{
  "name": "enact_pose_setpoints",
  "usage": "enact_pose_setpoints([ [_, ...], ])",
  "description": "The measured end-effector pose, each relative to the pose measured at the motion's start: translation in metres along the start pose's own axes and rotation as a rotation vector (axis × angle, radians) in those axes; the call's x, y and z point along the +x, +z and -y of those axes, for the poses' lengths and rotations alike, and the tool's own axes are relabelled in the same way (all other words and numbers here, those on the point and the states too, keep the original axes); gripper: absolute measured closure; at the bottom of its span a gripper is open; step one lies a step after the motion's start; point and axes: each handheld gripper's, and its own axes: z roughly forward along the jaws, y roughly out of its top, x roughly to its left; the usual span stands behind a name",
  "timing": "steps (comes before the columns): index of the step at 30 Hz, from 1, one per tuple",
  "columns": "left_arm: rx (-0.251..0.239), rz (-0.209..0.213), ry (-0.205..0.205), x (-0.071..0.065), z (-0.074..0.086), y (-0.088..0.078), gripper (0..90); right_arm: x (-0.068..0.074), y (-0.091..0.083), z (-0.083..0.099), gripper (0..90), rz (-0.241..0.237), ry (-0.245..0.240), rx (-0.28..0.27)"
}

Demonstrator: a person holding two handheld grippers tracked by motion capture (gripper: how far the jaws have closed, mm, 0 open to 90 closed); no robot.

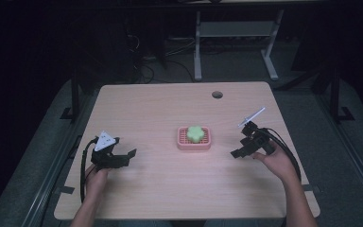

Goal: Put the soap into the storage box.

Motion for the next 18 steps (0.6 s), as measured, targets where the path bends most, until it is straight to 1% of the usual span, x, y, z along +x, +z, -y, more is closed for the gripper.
enact_pose_setpoints([
  [2, -0.005, 0.000, -0.003, 0.000, 0.000, 0.001, 14.3, 0.000, 0.000, 0.003, 26.1, -0.001, 0.006, 0.005],
  [3, -0.003, -0.001, -0.003, 0.000, 0.000, 0.001, 14.3, 0.000, -0.001, 0.005, 26.1, 0.002, 0.003, -0.002],
  [5, -0.003, -0.001, 0.000, 0.000, 0.000, 0.001, 14.3, 0.000, -0.001, 0.009, 26.0, -0.005, 0.008, -0.011],
  [6, -0.003, -0.001, 0.001, 0.000, 0.000, 0.001, 14.3, 0.001, -0.001, 0.011, 26.1, -0.004, 0.004, -0.013],
  [8, -0.003, 0.000, 0.003, -0.001, 0.000, 0.001, 14.3, 0.001, 0.000, 0.015, 26.1, -0.007, 0.015, -0.012],
  [9, -0.004, 0.001, 0.006, 0.000, 0.000, 0.001, 14.3, 0.001, 0.000, 0.017, 26.0, -0.005, 0.013, -0.015],
  [14, -0.005, 0.000, 0.002, -0.001, 0.001, 0.001, 14.3, 0.001, -0.001, 0.026, 26.1, -0.004, 0.023, -0.024],
  [16, -0.005, 0.000, 0.001, -0.001, 0.001, 0.001, 14.3, 0.001, -0.002, 0.030, 26.0, -0.003, 0.028, -0.030],
  [18, -0.006, 0.001, 0.004, -0.001, 0.001, 0.001, 14.3, 0.002, -0.003, 0.034, 26.1, 0.002, 0.030, -0.048],
])
